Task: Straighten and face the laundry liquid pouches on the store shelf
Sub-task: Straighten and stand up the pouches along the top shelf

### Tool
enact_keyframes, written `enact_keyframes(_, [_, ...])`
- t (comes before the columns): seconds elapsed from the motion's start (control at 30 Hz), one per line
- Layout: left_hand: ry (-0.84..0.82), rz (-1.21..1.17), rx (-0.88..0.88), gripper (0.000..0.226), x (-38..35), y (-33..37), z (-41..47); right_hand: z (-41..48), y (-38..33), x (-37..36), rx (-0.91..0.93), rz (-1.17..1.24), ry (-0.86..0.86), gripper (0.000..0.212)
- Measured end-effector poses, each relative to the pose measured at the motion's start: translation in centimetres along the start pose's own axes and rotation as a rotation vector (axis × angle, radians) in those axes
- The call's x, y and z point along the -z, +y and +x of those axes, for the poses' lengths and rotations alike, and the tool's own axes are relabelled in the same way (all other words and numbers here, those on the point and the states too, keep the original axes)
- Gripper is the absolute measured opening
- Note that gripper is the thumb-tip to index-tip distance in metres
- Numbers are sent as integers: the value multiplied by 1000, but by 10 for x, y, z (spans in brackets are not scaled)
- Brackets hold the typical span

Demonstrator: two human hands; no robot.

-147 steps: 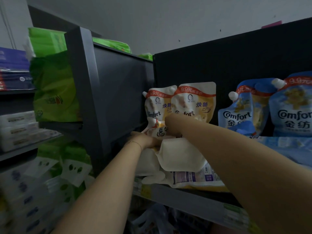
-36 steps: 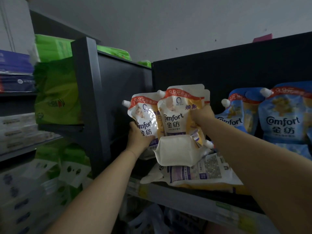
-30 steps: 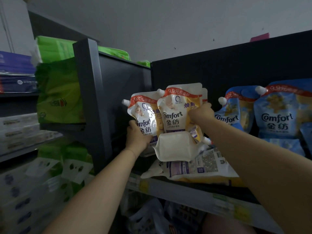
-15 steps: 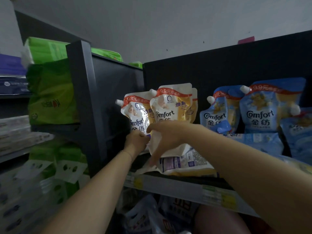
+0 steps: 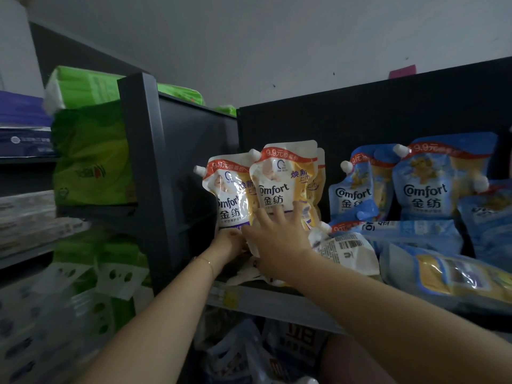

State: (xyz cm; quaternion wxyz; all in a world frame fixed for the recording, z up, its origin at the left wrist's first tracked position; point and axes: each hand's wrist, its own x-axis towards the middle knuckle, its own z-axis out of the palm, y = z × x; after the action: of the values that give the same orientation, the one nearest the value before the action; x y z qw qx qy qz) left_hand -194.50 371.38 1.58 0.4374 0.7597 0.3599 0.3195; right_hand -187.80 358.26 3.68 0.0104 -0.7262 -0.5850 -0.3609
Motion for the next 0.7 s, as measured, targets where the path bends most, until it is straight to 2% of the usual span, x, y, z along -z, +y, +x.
enact_keyframes(0.17, [9,-113,60,26,-7,1,-5,2,17,-2,-83,92,54,50])
enact_keyframes(0.33, [-43,-29,8,19,-13,1,-7,12,52,21,-277,349,140,43])
enact_keyframes(0.43, [-63,32,-42,18,-19,0,-8,17,58,30,-313,449,240,27])
enact_keyframes(0.5, [-75,68,-65,20,-22,1,-8,19,57,36,-312,462,299,17])
enact_keyframes(0.63, [-102,35,-88,29,-27,5,-14,22,66,42,-387,453,353,20])
enact_keyframes(0.7, [-117,-44,-89,18,-27,5,-16,23,76,49,-450,447,387,21])
